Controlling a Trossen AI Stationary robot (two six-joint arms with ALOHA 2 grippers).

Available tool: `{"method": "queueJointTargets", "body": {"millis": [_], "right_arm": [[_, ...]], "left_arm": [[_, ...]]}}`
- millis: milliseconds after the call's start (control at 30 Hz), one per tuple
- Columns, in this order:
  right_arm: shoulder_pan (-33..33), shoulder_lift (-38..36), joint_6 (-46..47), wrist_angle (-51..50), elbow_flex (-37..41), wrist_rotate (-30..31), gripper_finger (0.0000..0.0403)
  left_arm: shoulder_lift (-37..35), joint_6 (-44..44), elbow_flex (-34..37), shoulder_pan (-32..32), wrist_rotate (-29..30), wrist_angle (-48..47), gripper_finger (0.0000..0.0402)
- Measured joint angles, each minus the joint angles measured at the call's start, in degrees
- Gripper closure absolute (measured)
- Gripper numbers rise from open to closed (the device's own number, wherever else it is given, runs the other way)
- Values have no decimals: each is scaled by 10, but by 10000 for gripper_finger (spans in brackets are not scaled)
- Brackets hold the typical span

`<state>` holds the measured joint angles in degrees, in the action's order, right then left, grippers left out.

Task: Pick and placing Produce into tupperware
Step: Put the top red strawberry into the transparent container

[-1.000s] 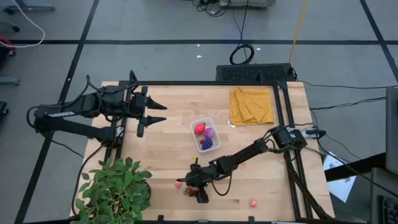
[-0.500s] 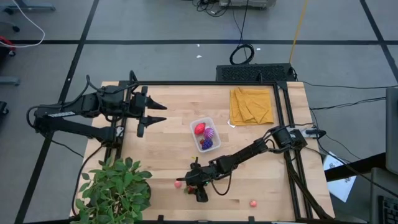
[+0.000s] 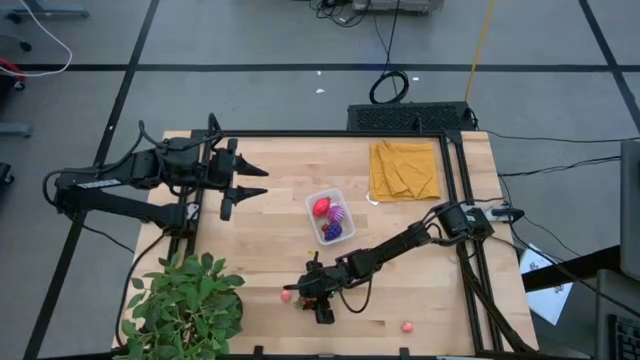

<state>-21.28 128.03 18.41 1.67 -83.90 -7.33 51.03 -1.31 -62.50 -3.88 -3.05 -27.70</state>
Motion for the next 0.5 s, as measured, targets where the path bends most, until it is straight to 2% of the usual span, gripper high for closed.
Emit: {"method": "queueJointTargets", "body": {"millis": [300, 500], "right_arm": [[5, -43, -35, -51, 3, -4, 264], [12, -95, -71, -101, 2, 57, 261]], "left_arm": [[0, 1, 0, 1, 0, -1, 206], [0, -1, 0, 7, 0, -5, 206]]}}
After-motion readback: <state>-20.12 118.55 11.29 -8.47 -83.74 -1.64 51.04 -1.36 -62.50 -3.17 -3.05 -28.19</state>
